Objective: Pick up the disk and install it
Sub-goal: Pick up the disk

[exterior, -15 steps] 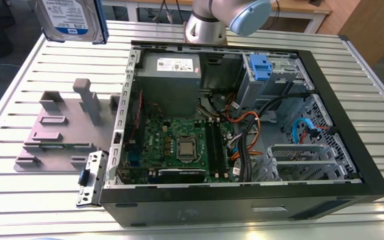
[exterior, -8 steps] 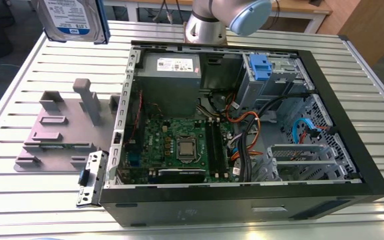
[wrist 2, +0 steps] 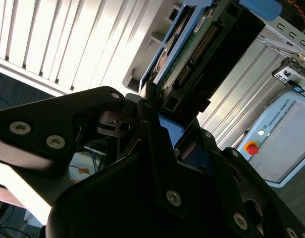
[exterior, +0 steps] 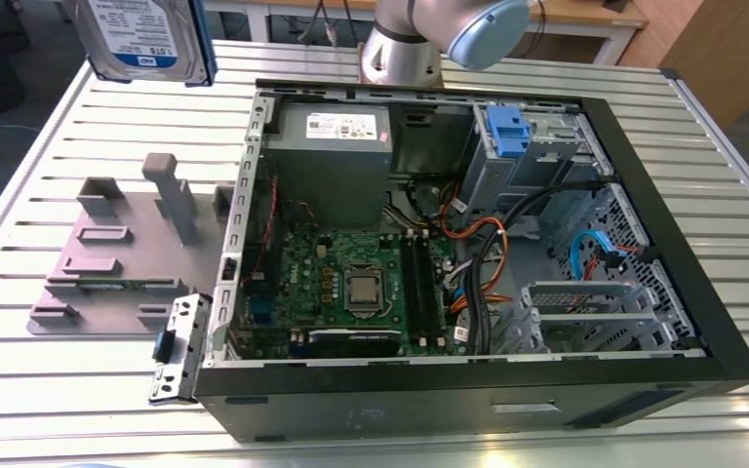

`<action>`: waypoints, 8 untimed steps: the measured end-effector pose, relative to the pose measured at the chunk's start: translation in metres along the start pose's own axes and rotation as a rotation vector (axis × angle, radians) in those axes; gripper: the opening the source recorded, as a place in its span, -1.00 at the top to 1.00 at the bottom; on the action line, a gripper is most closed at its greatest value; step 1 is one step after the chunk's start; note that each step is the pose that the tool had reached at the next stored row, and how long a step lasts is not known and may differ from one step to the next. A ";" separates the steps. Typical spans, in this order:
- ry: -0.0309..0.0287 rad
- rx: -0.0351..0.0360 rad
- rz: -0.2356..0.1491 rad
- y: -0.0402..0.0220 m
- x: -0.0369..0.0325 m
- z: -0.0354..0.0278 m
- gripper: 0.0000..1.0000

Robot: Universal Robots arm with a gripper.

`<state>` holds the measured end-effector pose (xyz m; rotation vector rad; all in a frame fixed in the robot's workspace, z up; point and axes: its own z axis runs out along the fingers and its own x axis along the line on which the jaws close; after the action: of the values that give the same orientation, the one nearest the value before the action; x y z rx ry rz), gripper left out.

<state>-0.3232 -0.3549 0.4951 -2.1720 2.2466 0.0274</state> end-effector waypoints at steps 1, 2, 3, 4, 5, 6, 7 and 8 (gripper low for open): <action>0.0000 0.0000 0.000 -0.0003 0.0000 0.0000 0.27; 0.0000 0.0000 0.000 -0.0006 0.0000 0.0000 0.27; 0.0000 0.0000 0.000 -0.0009 0.0000 0.0000 0.27; 0.0000 0.0000 0.000 -0.0012 0.0000 0.0000 0.27; 0.0000 0.0000 0.000 -0.0015 -0.0001 0.0000 0.27; 0.0000 0.0000 0.000 -0.0019 -0.0001 0.0000 0.27; 0.0000 0.0000 0.000 -0.0022 -0.0001 0.0000 0.27; 0.0000 0.0001 0.000 -0.0027 -0.0001 0.0000 0.27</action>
<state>-0.3205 -0.3549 0.4951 -2.1720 2.2466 0.0273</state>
